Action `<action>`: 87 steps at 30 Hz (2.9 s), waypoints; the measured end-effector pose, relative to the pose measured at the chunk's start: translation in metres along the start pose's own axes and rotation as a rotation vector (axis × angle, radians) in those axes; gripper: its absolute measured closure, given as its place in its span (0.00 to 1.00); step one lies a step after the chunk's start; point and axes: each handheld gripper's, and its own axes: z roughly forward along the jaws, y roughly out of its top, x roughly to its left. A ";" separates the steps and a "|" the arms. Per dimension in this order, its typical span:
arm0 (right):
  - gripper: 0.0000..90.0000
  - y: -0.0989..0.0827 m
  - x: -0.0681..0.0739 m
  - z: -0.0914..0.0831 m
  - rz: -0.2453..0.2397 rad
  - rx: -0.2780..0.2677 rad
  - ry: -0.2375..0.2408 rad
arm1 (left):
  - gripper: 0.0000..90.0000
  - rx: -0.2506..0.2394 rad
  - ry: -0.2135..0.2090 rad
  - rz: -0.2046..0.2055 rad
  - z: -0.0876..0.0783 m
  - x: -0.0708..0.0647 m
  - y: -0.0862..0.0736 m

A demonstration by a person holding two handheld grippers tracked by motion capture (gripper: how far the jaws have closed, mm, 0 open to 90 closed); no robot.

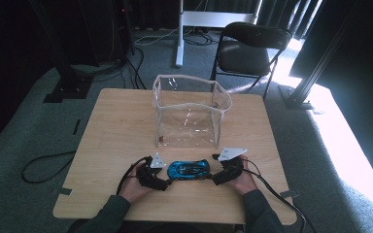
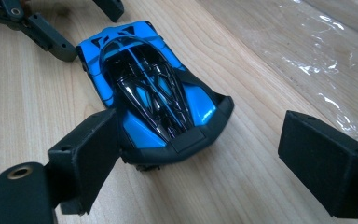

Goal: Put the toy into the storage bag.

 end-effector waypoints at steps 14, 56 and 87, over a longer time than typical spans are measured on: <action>0.12 0.002 0.007 0.014 -0.041 0.037 0.036 | 0.26 0.006 0.029 -0.014 0.005 0.005 0.008; 0.27 0.000 0.012 0.020 -0.096 0.081 -0.022 | 0.27 -0.051 0.093 -0.062 0.017 0.021 0.012; 0.27 0.036 0.002 -0.034 -0.080 -0.144 -0.045 | 0.27 -0.055 0.089 -0.053 0.016 0.019 0.011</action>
